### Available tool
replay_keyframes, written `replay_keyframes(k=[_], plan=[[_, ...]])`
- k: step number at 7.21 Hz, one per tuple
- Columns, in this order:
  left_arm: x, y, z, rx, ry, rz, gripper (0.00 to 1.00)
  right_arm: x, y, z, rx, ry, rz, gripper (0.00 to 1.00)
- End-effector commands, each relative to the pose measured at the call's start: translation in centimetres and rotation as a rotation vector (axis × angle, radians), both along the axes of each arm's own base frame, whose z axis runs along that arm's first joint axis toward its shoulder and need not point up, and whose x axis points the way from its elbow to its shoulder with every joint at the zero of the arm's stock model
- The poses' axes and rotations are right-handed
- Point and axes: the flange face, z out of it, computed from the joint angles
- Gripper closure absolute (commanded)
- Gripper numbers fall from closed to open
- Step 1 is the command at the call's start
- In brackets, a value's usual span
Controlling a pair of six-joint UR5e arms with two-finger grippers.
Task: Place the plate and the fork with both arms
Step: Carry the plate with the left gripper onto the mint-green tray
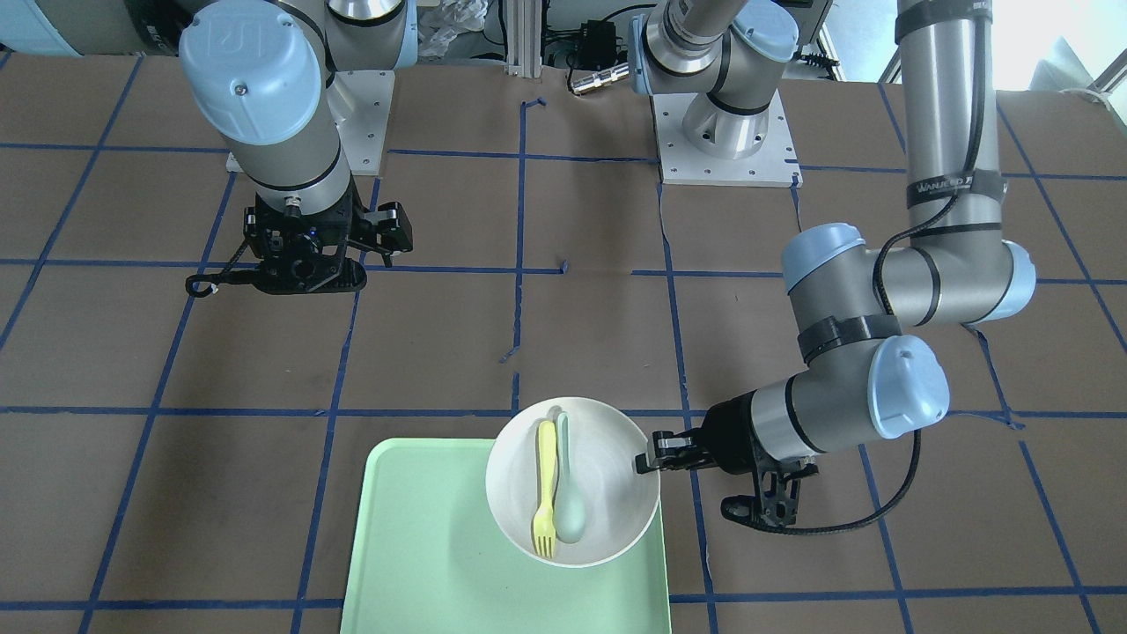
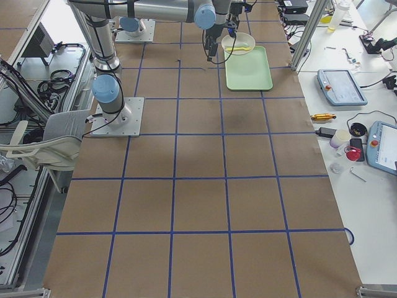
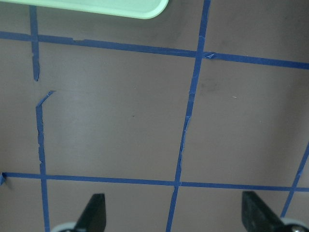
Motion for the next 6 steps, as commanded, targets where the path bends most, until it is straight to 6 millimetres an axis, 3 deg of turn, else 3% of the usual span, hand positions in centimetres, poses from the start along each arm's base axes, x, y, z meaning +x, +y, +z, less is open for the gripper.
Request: replay_keyframes(k=[1, 3, 6], plan=[[-3.7, -3.2, -2.5, -0.009, -0.004, -0.036, 1.00, 0.0, 0.0, 0.0, -0.001, 0.002, 0.001, 0.00], [-5.8, -3.9, -4.3, -0.038, -0.009, -0.067, 1.00, 0.0, 0.0, -0.1, -0.002, -0.002, 0.000, 0.00], [-6.5, -3.8, -6.6, -0.044, -0.010, -0.115, 1.00, 0.1, 0.0, -0.2, 0.002, -0.007, 0.001, 0.00]])
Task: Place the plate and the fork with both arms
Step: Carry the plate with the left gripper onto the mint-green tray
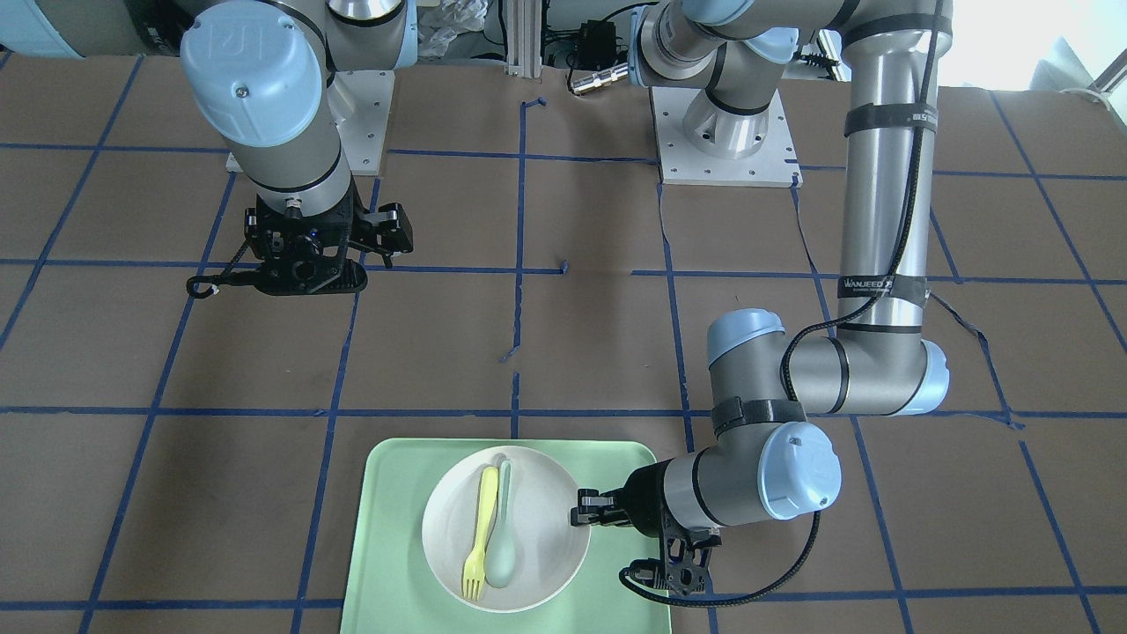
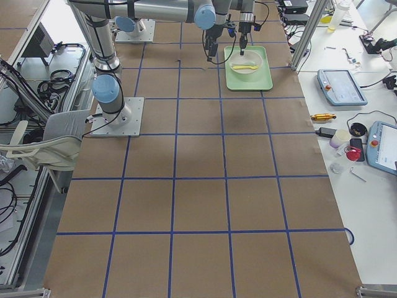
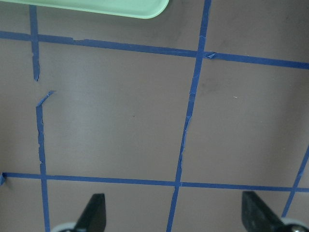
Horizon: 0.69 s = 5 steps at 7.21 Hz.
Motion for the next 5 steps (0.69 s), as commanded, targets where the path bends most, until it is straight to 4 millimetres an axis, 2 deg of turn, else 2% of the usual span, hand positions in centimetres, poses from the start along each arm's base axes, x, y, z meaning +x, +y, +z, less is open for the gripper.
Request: replay_keyframes(k=[1, 2, 3, 4, 5], plan=[[-0.3, 0.1, -0.8, -0.007, -0.004, -0.028, 1.00, 0.0, -0.1, 0.1, -0.002, -0.003, -0.001, 0.00], [-0.3, 0.1, -1.1, -0.009, -0.004, -0.036, 1.00, 0.0, 0.0, 0.0, 0.001, -0.006, -0.001, 0.00], [-0.4, 0.1, -0.5, -0.015, -0.006, -0.034, 0.38, 0.0, -0.1, 0.1, -0.003, -0.006, -0.001, 0.00], [-0.5, -0.1, 0.5, -0.041, -0.010, -0.033, 0.06, -0.1, -0.2, 0.4, -0.010, -0.002, 0.003, 0.00], [-0.4, -0.4, 1.1, -0.082, -0.023, -0.030, 0.00, 0.0, -0.5, 0.8, -0.029, -0.009, 0.002, 0.00]])
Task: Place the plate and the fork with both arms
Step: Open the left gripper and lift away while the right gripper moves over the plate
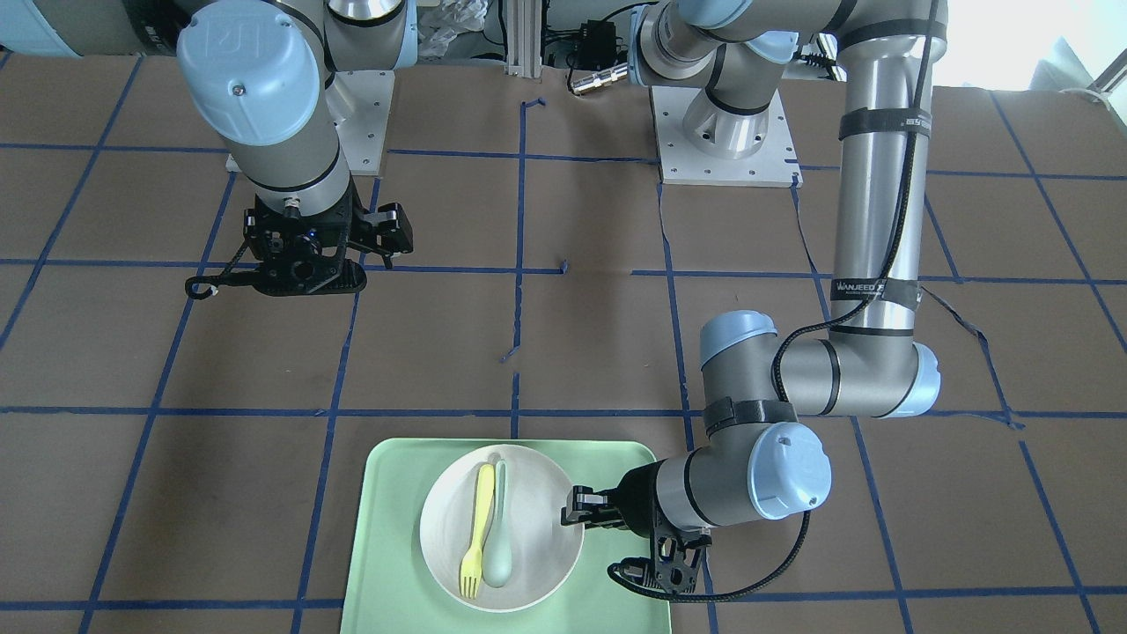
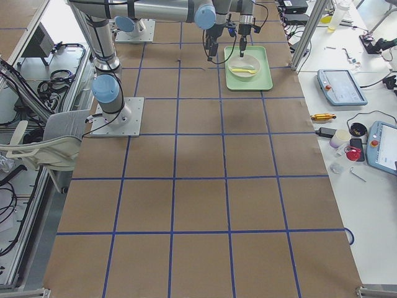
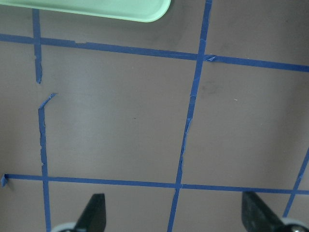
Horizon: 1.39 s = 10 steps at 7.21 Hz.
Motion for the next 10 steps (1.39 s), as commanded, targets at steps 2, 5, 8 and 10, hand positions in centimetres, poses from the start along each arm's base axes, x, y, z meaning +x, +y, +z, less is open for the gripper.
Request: replay_keyframes(k=[2, 5, 8, 10], plan=[[1.3, 0.0, 4.7, -0.121, -0.188, 0.003, 0.00, 0.2, -1.1, 0.7, -0.081, -0.014, -0.005, 0.00], [5.5, 7.2, 13.9, 0.097, -0.590, -0.052, 0.00, 0.9, -3.2, -0.4, -0.146, -0.062, -0.036, 0.00], [9.0, 14.9, 23.7, 0.244, -0.665, -0.068, 0.00, 2.3, -6.4, -3.3, -0.233, -0.103, -0.109, 0.00], [10.4, 16.6, 24.6, 0.259, -0.660, -0.090, 0.00, 3.0, -8.9, -6.4, -0.295, -0.114, -0.146, 0.08]])
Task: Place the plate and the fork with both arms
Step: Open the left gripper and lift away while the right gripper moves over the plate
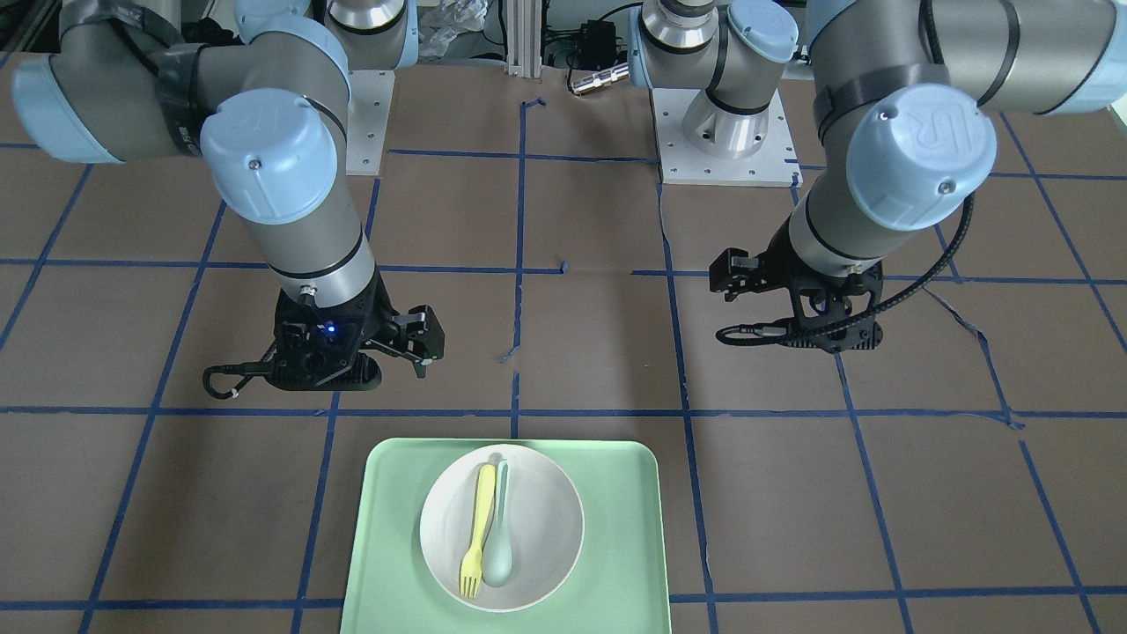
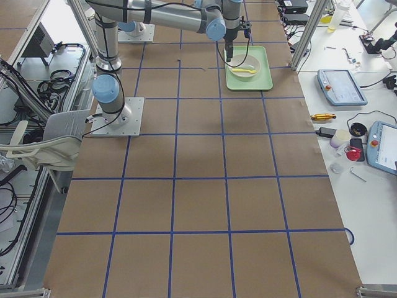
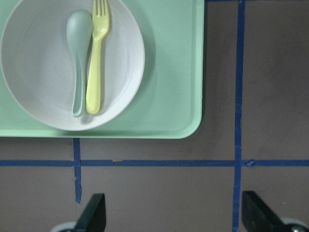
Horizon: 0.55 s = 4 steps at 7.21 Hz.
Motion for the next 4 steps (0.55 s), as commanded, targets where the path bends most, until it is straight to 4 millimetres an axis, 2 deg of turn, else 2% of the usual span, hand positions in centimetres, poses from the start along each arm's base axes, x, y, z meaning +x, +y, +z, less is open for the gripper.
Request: replay_keyframes(k=[1, 2, 3, 4], plan=[[1.9, 1.5, -1.6, 0.039, 0.001, 0.001, 0.00, 2.6, -2.7, -4.6, -0.070, -0.023, -0.069, 0.19], [2.2, 1.7, -3.0, 0.012, 0.000, 0.007, 0.00, 4.3, -4.5, -5.9, -0.084, -0.019, -0.078, 0.19], [2.2, 2.2, -4.2, -0.005, -0.001, 0.007, 0.00, 6.2, -7.0, -7.3, -0.083, -0.025, -0.119, 0.24], [2.1, 2.5, -4.8, -0.011, -0.002, 0.007, 0.00, 7.0, -8.0, -7.8, -0.086, -0.015, -0.121, 0.33]])
